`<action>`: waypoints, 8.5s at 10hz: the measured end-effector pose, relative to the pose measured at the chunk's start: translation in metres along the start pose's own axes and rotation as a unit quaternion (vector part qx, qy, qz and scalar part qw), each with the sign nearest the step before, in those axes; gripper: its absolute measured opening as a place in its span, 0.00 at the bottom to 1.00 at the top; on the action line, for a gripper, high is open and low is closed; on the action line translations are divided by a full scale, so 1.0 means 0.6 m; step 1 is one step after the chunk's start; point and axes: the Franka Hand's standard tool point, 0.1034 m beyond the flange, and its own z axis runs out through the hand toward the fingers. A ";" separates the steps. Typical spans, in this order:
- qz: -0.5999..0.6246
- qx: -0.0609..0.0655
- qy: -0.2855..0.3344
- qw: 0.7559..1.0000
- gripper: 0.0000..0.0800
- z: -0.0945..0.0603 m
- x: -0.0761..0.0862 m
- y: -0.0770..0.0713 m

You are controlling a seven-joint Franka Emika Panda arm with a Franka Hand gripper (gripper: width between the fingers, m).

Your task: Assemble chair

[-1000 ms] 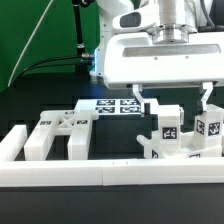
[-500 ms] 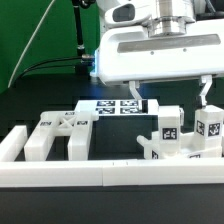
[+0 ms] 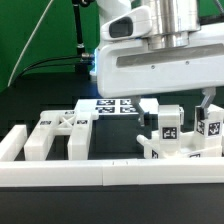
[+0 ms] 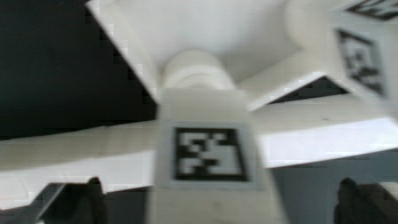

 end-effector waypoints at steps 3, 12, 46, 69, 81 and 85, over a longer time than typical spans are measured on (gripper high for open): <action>0.011 -0.001 0.003 1.000 0.66 0.001 0.001 0.002; 0.406 0.006 0.031 0.913 0.36 0.005 -0.002 -0.014; 0.644 -0.003 -0.014 0.765 0.37 0.014 -0.018 -0.054; 0.671 -0.001 -0.017 0.741 0.36 0.004 -0.012 -0.035; 0.106 -0.027 0.008 0.994 0.81 0.007 -0.001 -0.050; 0.181 -0.027 0.007 0.983 0.37 0.009 -0.004 -0.041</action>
Offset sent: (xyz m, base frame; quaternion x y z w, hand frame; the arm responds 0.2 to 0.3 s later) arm 0.0000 0.0000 0.0000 0.0000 0.0000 0.0000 1.0000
